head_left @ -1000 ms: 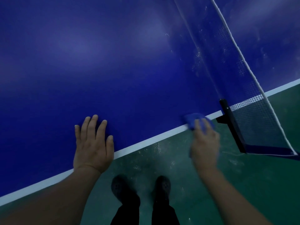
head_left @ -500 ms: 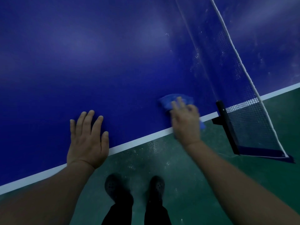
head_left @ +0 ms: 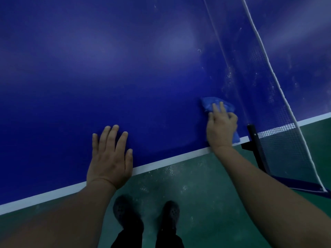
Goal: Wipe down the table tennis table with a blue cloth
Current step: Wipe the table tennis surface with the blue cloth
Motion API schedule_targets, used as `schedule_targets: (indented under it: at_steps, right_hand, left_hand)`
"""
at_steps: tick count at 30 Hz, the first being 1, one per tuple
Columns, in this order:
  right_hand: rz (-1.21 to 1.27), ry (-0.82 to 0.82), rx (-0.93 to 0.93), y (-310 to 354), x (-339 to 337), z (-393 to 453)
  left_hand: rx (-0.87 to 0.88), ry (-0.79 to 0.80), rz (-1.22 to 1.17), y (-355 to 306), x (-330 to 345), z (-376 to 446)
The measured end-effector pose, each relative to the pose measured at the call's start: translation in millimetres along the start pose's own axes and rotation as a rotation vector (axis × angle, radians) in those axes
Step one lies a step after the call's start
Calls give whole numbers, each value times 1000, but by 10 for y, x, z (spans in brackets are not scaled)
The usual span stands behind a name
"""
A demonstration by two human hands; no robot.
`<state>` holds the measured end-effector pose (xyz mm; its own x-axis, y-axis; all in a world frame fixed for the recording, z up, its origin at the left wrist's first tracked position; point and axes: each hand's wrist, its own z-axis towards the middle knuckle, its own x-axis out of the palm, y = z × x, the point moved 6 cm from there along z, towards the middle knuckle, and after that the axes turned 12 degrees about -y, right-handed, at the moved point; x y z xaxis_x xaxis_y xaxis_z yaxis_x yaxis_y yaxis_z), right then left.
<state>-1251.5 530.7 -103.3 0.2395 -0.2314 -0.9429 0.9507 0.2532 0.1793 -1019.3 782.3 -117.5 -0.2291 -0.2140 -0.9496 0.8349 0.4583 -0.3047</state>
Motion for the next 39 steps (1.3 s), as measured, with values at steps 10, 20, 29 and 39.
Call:
schedule_targets:
  at_steps: [10,20,29,39]
  right_hand:
    - [200,317,-1207,624,-2,-831]
    - [291,258,-736,1227,177,-610]
    - [313,233,-590,880,12,-324]
    - [213,387,-1274,1909,411,-201]
  left_hand:
    - [12,-2,-25,13,-13,12]
    - [5,24,-9,3,10,-2]
    - [1,18,-14,16,-8,4]
    - [-49,-55,-139,41,-70,44]
